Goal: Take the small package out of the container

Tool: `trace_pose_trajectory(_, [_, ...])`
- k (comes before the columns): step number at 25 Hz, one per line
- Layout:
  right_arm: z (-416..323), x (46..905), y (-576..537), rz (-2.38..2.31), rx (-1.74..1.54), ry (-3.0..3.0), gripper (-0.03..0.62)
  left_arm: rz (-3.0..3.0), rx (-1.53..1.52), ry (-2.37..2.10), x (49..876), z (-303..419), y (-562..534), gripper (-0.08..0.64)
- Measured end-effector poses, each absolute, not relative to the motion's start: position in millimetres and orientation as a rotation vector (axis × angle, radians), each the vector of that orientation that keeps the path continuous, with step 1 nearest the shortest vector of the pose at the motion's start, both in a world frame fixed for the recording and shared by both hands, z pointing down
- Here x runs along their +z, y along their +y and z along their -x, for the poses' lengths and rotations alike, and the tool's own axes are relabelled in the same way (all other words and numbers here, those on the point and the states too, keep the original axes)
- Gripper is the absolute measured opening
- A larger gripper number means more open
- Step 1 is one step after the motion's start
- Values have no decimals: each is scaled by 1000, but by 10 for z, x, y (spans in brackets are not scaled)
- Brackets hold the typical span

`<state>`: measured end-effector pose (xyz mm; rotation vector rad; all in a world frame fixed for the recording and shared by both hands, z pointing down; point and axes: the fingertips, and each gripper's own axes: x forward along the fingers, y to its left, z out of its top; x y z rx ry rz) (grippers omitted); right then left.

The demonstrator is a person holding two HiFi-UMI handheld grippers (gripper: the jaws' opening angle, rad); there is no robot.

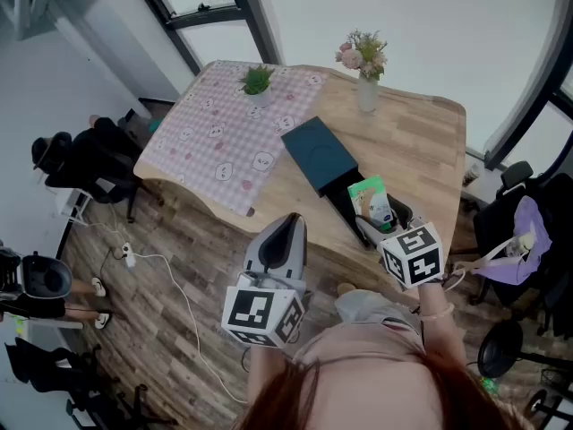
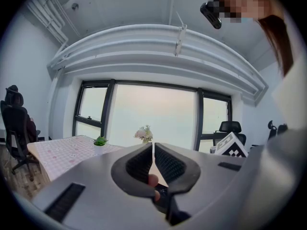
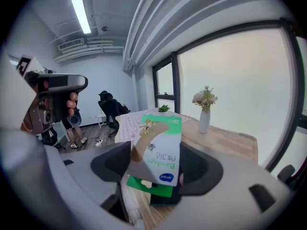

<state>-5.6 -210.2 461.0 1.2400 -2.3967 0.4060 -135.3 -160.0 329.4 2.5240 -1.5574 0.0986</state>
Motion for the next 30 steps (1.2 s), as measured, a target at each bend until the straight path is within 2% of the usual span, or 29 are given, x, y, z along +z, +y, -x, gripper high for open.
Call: trace_pose_trajectory(30, [38,3620,-1247,-1453,230,-2666,316,-2622,98,-1587,3267,1412,-1024,18])
